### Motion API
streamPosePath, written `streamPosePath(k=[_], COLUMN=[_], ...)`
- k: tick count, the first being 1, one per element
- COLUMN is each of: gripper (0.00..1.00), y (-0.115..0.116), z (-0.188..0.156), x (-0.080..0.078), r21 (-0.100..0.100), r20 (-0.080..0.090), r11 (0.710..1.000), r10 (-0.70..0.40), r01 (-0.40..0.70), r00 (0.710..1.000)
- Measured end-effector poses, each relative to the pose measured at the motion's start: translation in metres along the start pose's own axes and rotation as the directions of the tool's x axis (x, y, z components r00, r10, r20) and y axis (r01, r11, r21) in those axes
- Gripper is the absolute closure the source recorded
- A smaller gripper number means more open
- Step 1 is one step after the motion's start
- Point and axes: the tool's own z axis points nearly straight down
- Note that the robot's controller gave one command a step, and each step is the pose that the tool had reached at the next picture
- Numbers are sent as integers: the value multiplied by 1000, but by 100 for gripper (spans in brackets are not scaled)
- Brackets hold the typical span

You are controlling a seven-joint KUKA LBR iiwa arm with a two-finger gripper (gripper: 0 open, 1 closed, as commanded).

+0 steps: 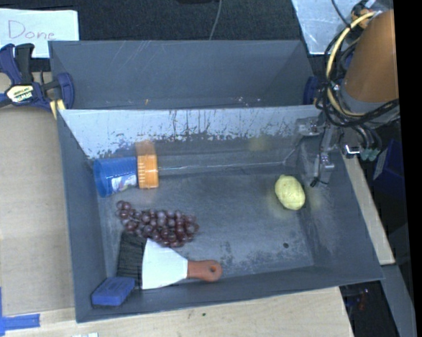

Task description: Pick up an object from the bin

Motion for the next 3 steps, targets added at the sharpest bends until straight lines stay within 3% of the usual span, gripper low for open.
streamPosePath(k=[1, 2, 3], gripper=[0, 0, 0], y=[1, -20, -22], z=[-5, 127, 53], x=[-2, 19, 3], r21=[1, 0, -2], r20=[8, 6, 25], r11=[1000, 991, 960], r10=[-3, 133, 279], r01=[3, -133, -279], r00=[1000, 991, 960])
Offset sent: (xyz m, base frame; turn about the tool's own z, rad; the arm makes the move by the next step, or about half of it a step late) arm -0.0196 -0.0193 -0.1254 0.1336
